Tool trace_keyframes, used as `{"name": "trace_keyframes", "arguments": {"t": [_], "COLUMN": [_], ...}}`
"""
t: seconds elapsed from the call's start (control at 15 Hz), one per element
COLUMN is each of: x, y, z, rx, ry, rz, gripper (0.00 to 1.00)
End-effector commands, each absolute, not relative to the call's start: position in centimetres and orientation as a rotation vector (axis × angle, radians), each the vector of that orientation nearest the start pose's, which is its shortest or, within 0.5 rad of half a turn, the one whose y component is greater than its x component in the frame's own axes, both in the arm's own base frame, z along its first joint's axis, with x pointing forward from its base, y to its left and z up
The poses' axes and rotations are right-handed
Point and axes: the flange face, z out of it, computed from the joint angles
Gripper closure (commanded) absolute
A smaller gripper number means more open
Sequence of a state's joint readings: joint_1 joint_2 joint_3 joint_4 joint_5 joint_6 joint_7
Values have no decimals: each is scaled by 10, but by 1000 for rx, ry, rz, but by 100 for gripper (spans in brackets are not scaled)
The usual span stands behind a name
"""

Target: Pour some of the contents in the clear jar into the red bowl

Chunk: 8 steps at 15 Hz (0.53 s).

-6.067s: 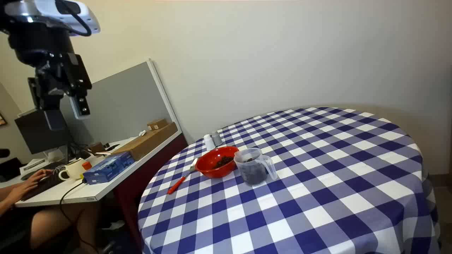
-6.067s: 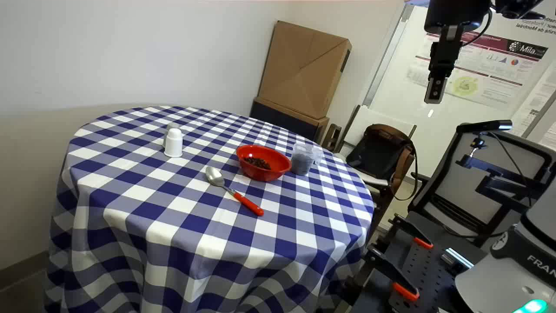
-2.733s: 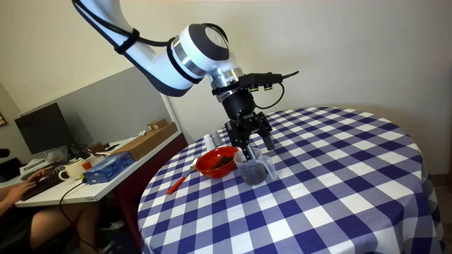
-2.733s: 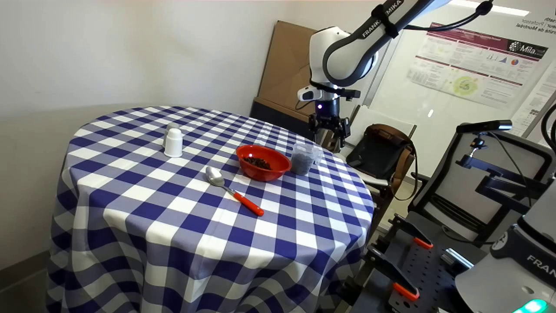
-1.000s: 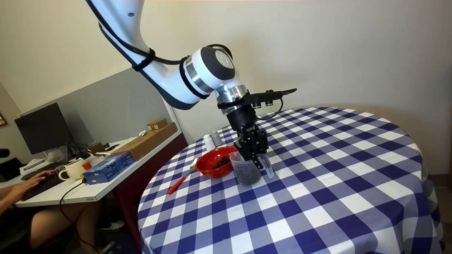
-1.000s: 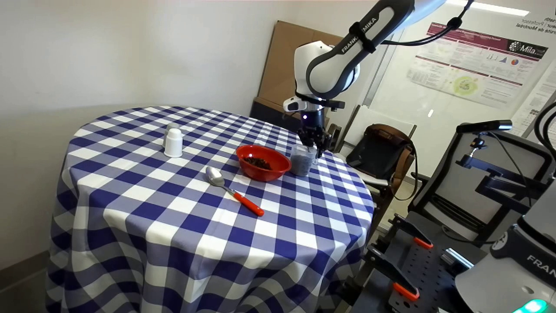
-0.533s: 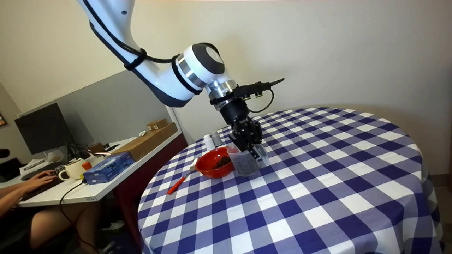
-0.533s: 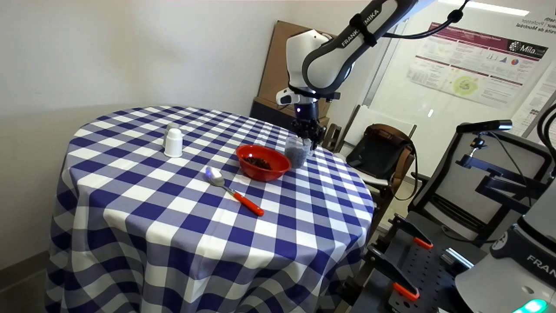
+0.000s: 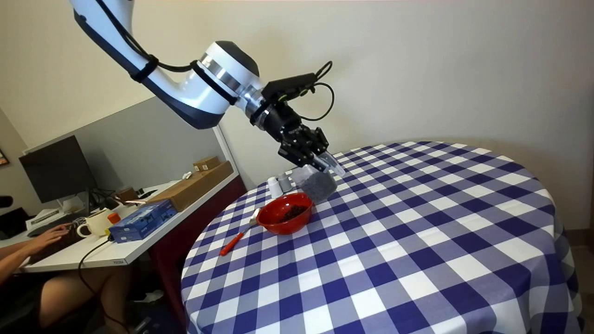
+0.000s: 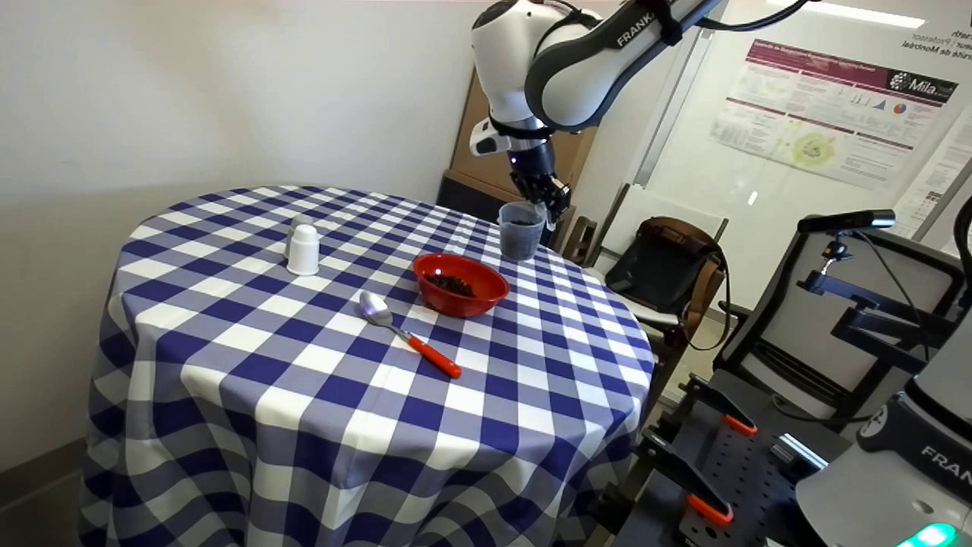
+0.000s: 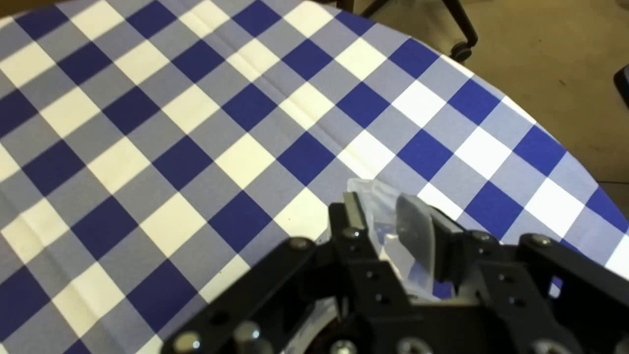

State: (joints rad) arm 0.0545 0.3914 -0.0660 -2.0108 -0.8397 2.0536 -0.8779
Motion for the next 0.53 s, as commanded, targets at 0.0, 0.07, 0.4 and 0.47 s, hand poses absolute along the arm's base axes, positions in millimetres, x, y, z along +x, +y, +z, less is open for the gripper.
{"name": "trace_keyframes", "arguments": {"t": [0.0,0.07,0.4,0.47], "x": [568,566,559,558], "y": [-11,0,66,76], "z": [266,267,249,245], "rx": [-2732,-2736,-2726,-2718], "ry": [-2235,-2242,-2287,-2291], "rz": [1324,1395,1719,1774], "gripper": [91,91,91,91]}}
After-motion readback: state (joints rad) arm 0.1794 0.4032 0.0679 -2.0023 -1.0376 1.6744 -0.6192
